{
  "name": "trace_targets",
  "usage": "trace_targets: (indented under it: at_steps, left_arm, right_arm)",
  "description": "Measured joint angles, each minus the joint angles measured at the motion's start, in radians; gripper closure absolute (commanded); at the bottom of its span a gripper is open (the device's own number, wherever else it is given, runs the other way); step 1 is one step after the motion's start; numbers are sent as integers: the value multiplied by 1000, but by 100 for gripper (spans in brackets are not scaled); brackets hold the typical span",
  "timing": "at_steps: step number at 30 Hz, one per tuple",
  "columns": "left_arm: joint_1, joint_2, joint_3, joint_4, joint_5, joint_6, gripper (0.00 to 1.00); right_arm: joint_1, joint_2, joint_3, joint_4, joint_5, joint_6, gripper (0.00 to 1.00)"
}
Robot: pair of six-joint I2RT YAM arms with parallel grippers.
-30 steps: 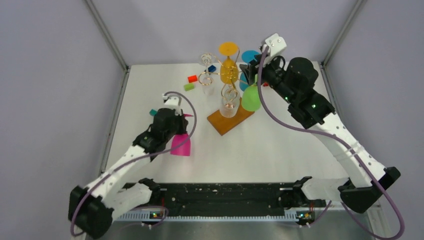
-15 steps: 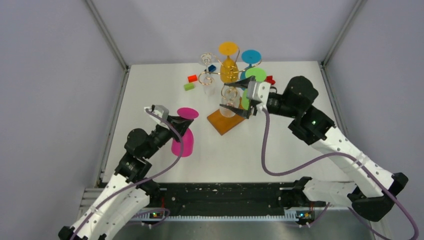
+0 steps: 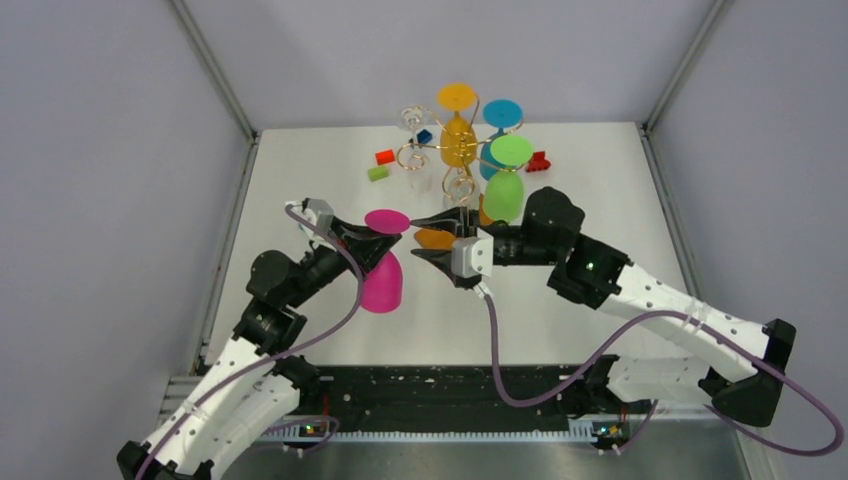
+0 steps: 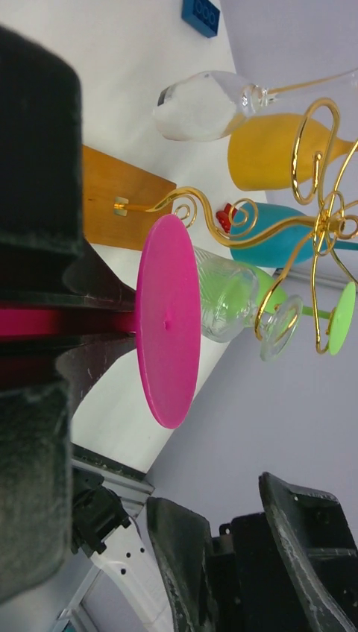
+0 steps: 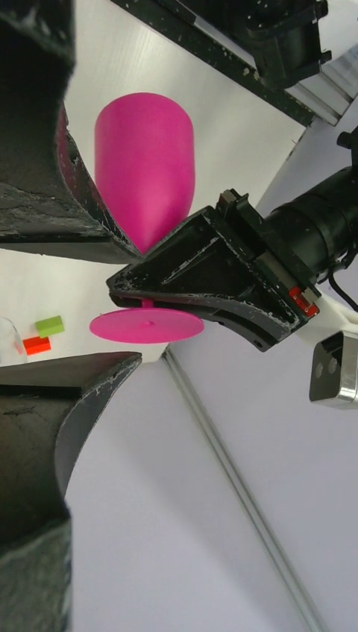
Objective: Place the wine glass upside down on the wine glass rack
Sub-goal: Turn the wine glass upside down at the wine rack.
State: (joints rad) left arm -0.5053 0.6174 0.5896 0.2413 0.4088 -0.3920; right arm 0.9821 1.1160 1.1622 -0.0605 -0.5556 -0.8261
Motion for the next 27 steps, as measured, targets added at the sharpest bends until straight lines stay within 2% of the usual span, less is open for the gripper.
trace_targets:
  at_steps: [11,14,18,19,20,22,24,27]
  left_arm:
    - [0,23,6,47,88,-36,100]
    - [0,28,6,56,109,-48,100]
    - [0,29,6,64,129,-54,100]
    - [0,30,7,68,135,-55,100]
    - [0,31,7,68,139,-55,100]
    - [0,34,7,72,146,-56,100]
    - [3,40,8,70,144,-70,96]
    - [3,47,11,72,143,-82,82]
  right_arm:
    - [61,51,-24,82,126,-97,62]
    - [66,58,-24,82,145,-111,66]
    - [76,79,-22,75,182,-127,78]
    - [78,86,-21,71,193,-130,84]
    - [80,95,-18,68,209,-132,98]
    - [83,108,-14,64,233,-138,100]
    - [90,111,-14,67,269,-139,100]
    - [100,111,-14,70,301,-138,100]
